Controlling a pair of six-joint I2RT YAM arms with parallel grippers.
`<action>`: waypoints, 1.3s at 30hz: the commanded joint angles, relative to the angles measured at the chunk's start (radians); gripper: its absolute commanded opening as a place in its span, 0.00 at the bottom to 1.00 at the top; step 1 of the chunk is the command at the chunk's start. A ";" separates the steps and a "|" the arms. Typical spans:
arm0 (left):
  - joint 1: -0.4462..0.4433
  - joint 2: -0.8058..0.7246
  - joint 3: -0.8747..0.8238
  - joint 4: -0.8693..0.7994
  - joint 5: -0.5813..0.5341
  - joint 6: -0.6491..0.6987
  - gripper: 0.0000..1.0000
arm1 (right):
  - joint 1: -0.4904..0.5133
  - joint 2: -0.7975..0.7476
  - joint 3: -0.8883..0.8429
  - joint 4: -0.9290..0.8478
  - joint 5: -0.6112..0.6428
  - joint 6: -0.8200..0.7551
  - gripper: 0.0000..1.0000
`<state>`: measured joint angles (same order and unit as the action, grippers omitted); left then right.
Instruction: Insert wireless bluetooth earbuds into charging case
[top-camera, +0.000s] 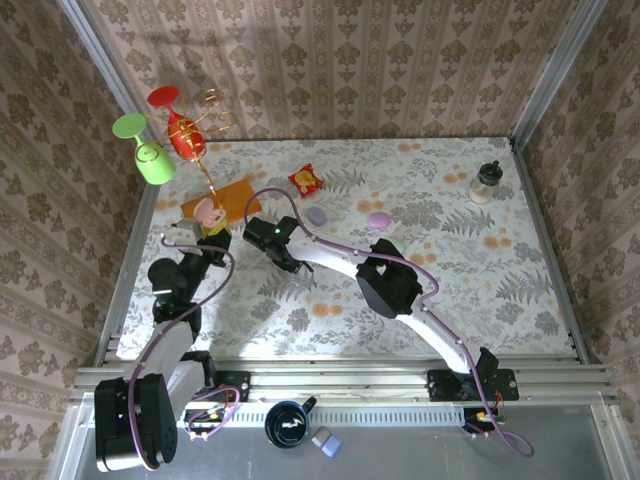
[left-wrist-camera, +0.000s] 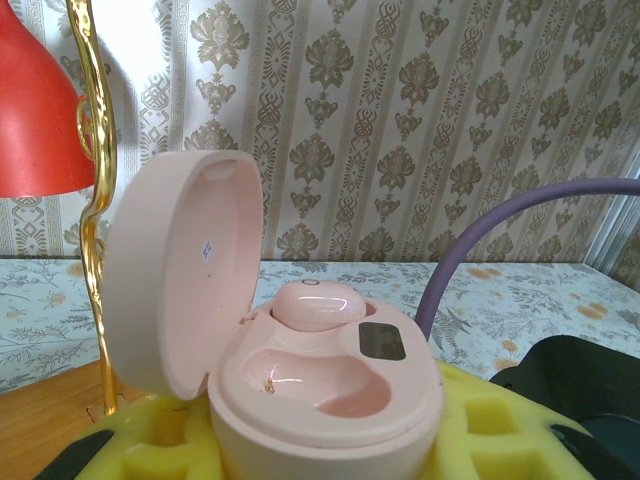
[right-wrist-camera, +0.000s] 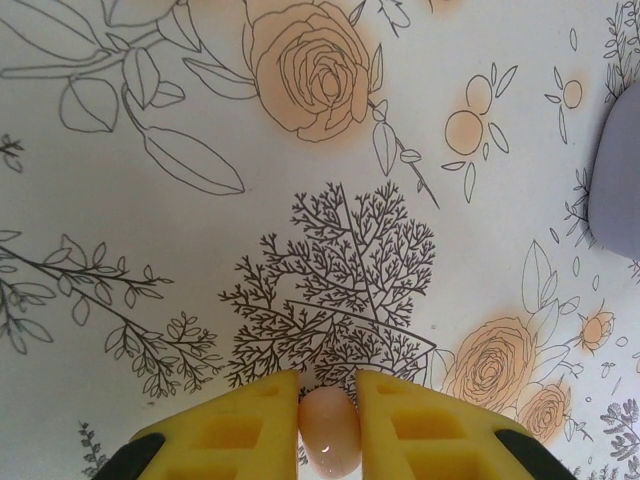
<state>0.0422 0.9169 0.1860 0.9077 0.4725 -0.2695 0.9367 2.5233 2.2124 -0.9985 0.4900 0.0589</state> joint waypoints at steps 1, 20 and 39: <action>0.009 0.005 -0.003 0.054 0.042 -0.001 0.28 | -0.005 -0.076 -0.050 0.025 -0.041 0.033 0.21; -0.205 0.171 0.001 0.369 0.212 0.133 0.28 | -0.263 -0.884 -1.028 0.923 -0.772 0.465 0.21; -0.454 0.332 0.089 0.373 0.187 0.278 0.27 | -0.252 -1.069 -1.087 1.125 -0.980 0.565 0.22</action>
<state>-0.3996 1.2320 0.2367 1.2289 0.6624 -0.0257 0.6632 1.4670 1.0874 0.0998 -0.4561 0.6216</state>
